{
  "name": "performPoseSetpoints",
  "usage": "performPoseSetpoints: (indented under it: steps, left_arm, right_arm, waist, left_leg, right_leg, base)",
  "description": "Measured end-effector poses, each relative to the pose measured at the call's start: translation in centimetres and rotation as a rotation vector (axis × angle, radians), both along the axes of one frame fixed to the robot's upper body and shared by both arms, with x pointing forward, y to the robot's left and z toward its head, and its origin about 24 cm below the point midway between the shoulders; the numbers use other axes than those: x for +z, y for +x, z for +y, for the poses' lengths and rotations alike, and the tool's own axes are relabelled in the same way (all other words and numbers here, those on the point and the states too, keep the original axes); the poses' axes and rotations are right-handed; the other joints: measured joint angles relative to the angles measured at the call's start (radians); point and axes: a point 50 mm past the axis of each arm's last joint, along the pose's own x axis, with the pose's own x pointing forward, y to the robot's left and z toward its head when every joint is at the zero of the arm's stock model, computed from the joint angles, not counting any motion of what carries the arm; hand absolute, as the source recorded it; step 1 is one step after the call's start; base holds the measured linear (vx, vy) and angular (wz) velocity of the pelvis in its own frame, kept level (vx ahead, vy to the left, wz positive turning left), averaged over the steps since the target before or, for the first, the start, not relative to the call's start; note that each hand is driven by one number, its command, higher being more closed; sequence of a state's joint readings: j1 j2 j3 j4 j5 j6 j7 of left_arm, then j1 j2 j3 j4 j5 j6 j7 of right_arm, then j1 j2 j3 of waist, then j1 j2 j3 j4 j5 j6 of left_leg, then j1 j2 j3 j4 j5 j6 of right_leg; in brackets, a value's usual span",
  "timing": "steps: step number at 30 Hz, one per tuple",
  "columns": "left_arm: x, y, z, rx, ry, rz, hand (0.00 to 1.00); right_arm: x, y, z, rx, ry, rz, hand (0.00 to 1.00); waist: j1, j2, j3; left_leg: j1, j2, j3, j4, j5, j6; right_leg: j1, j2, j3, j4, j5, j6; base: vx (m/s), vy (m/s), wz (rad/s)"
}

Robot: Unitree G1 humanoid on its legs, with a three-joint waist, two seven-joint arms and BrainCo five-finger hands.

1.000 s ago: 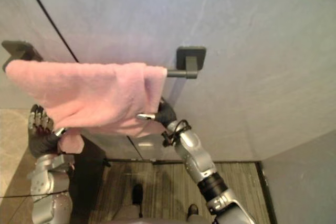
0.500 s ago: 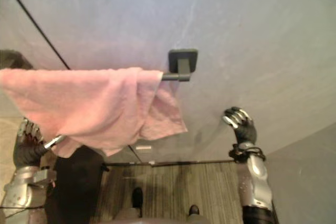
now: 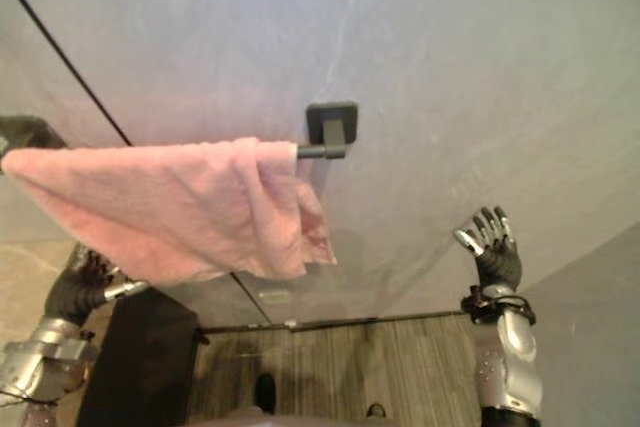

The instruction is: Organize washtable

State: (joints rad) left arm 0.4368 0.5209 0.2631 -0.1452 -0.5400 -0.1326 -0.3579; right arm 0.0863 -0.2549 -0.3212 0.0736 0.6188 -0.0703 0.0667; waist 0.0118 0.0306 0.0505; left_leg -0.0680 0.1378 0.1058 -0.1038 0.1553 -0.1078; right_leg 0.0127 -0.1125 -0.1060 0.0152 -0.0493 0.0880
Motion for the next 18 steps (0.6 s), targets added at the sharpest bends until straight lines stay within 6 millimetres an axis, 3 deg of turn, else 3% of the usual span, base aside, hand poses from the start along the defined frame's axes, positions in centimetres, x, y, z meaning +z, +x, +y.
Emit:
performPoseSetpoints:
  steps: [3,10,14,18]
  left_arm:
    - [-0.3,-0.4,-0.1,-0.085,0.034,0.065,0.0]
    - [0.1,-0.4,0.5,-0.088,0.135,0.092,0.0]
    - [1.6,-0.5,2.5,0.017,0.243,0.052,0.0]
    - [3.8,-1.1,4.6,0.175,0.344,-0.021,0.0]
  right_arm:
    - [0.2,0.1,-0.2,0.007,-0.016,0.0,0.0]
    - [0.8,0.0,-0.9,-0.006,-0.036,-0.021,0.0]
    - [1.7,-0.8,-2.8,-0.092,-0.049,-0.066,0.0]
    - [3.6,-1.1,-3.2,-0.112,-0.08,-0.138,0.0]
  waist:
    - [0.0,0.001,-0.005]
    - [0.002,-0.002,-0.03]
    - [0.002,-0.001,-0.034]
    - [0.004,0.003,-0.038]
  left_leg:
    - [0.0,0.0,0.0,0.0,-0.003,-0.004]
    - [0.0,-0.001,-0.004,0.0,0.0,0.0]
    - [0.006,-0.002,-0.019,0.0,-0.001,-0.001]
    - [0.003,-0.003,-0.024,0.0,-0.004,-0.004]
  right_leg:
    - [0.0,0.0,0.0,0.0,0.0,0.0]
    - [0.003,0.0,-0.003,0.0,0.003,0.005]
    - [0.02,0.0,-0.017,-0.003,-0.004,-0.001]
    - [0.02,0.0,-0.023,-0.003,-0.005,-0.001]
  base:
    - [0.0,0.0,0.0]
    - [0.0,0.0,0.01]
    - [-0.01,-0.001,0.09]
    - [-0.02,0.0,0.04]
